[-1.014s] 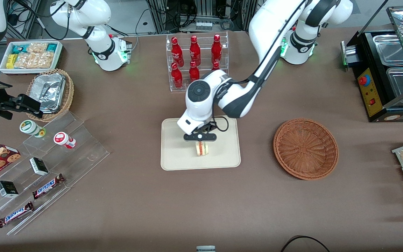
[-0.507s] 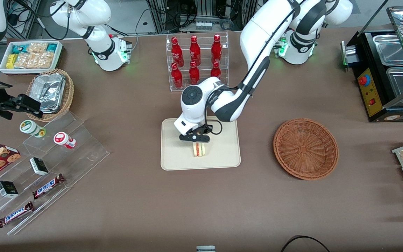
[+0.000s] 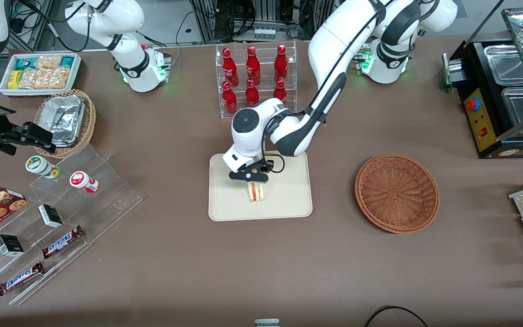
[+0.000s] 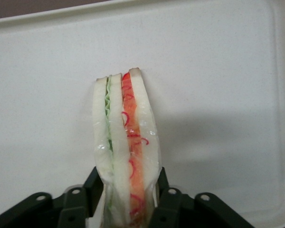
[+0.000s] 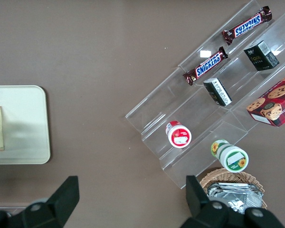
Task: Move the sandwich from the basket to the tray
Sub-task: 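Lower the sandwich onto the cream tray and open the left gripper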
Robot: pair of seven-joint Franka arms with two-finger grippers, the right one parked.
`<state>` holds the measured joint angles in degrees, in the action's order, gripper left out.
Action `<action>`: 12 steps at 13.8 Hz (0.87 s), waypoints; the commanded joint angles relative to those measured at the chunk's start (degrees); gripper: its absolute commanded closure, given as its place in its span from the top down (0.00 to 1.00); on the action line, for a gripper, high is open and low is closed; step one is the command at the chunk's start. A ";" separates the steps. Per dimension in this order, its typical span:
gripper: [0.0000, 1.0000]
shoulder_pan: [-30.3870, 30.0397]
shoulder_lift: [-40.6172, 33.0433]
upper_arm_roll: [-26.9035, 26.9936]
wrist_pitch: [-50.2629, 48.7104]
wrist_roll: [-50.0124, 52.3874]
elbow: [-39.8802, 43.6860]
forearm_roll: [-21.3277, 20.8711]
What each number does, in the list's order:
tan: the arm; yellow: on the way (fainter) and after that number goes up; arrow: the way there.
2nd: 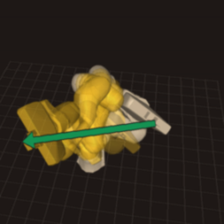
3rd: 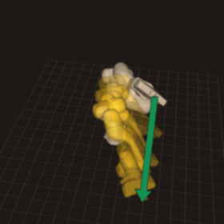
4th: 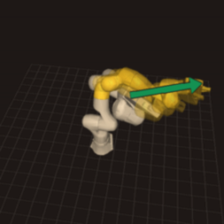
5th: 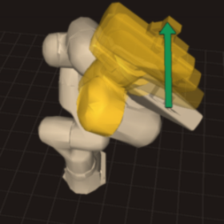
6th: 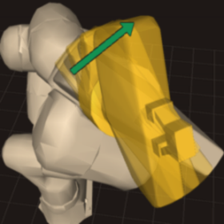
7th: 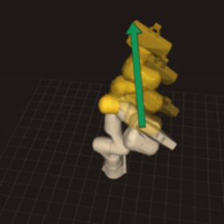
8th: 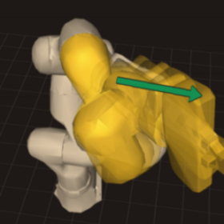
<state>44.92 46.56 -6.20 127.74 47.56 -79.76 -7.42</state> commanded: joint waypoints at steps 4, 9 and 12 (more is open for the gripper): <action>1.00 0.44 -2.86 1.10 -3.44 0.78 1.45 -0.76; 1.00 -1.76 -10.59 1.37 -11.87 3.23 1.10 -0.40; 1.00 -5.44 -17.52 1.37 -17.86 4.04 -1.26 -0.49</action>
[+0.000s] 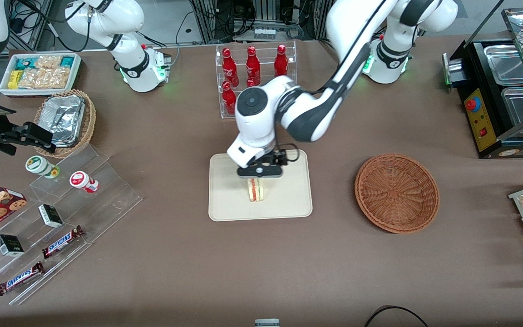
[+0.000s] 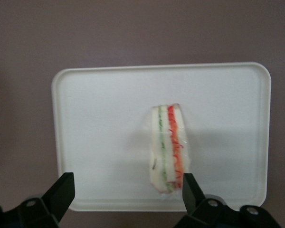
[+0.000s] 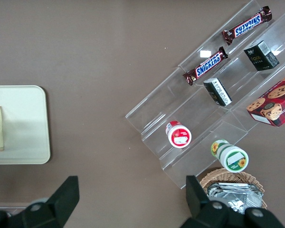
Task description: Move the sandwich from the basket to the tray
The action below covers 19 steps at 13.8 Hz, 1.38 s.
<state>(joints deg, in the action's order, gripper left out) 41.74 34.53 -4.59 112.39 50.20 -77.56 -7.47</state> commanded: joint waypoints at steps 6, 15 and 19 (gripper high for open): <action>1.00 -12.09 -17.38 -0.41 -13.14 -7.10 -7.78 0.17; 1.00 -30.20 -28.19 -0.33 -19.75 -30.65 -11.12 4.83; 1.00 -38.29 -32.77 -0.33 -24.31 -43.23 -11.56 6.94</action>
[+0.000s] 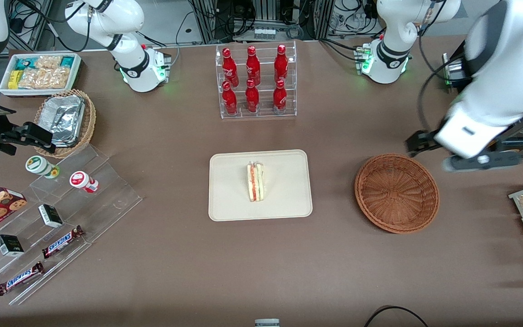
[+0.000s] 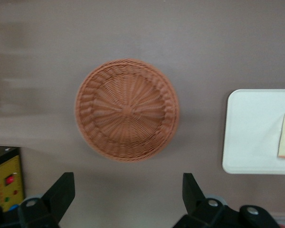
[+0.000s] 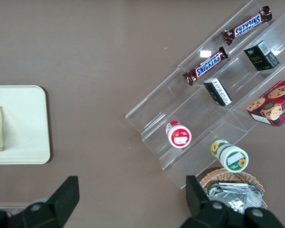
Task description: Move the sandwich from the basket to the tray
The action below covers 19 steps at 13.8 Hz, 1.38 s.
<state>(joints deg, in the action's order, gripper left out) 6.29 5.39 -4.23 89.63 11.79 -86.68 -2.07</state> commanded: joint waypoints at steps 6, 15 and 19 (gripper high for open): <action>1.00 -3.92 -12.15 1.59 2.92 -7.39 -13.69 1.54; 1.00 -3.92 -6.71 2.64 2.22 -11.00 -4.73 1.37; 1.00 -3.92 -6.71 2.73 1.35 -11.00 -4.38 1.19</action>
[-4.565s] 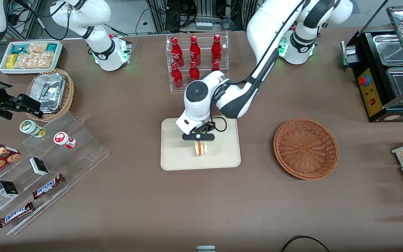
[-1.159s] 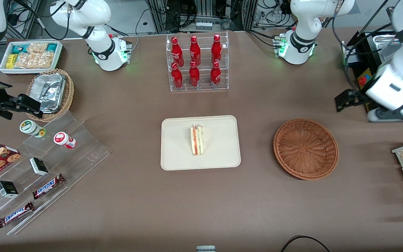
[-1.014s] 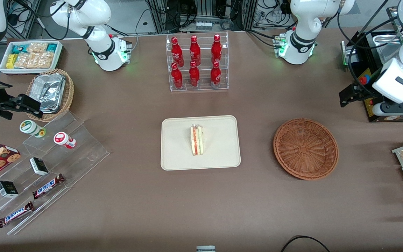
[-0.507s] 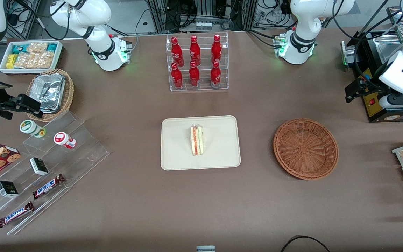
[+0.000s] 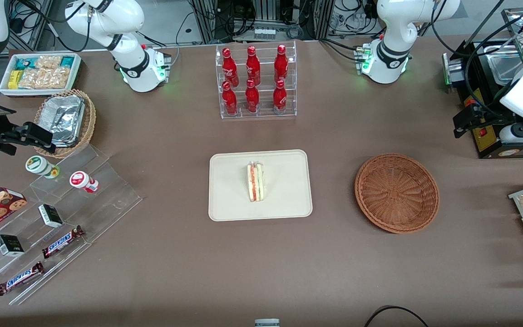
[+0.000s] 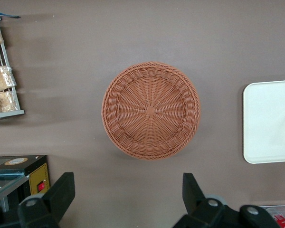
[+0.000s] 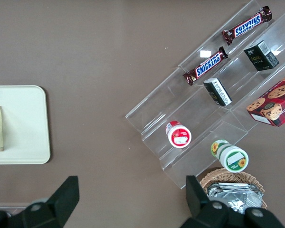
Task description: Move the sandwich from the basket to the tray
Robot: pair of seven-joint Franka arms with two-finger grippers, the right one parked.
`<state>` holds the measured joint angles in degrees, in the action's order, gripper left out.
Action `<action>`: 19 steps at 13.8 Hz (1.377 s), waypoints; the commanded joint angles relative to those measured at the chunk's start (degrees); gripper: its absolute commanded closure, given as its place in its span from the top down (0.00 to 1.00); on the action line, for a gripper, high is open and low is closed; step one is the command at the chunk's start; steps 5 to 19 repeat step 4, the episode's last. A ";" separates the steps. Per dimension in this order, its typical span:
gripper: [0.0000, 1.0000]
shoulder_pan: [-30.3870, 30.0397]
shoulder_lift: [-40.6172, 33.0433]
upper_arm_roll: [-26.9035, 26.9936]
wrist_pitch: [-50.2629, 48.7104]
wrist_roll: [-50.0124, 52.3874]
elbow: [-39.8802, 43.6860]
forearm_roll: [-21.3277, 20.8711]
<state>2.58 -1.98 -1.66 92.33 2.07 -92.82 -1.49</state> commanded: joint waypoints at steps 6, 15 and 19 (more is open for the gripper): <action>1.00 -0.30 0.75 0.17 -1.63 -0.93 2.29 0.61; 1.00 -0.30 0.75 0.17 -1.63 -0.93 2.29 0.61; 1.00 -0.30 0.75 0.17 -1.63 -0.93 2.29 0.61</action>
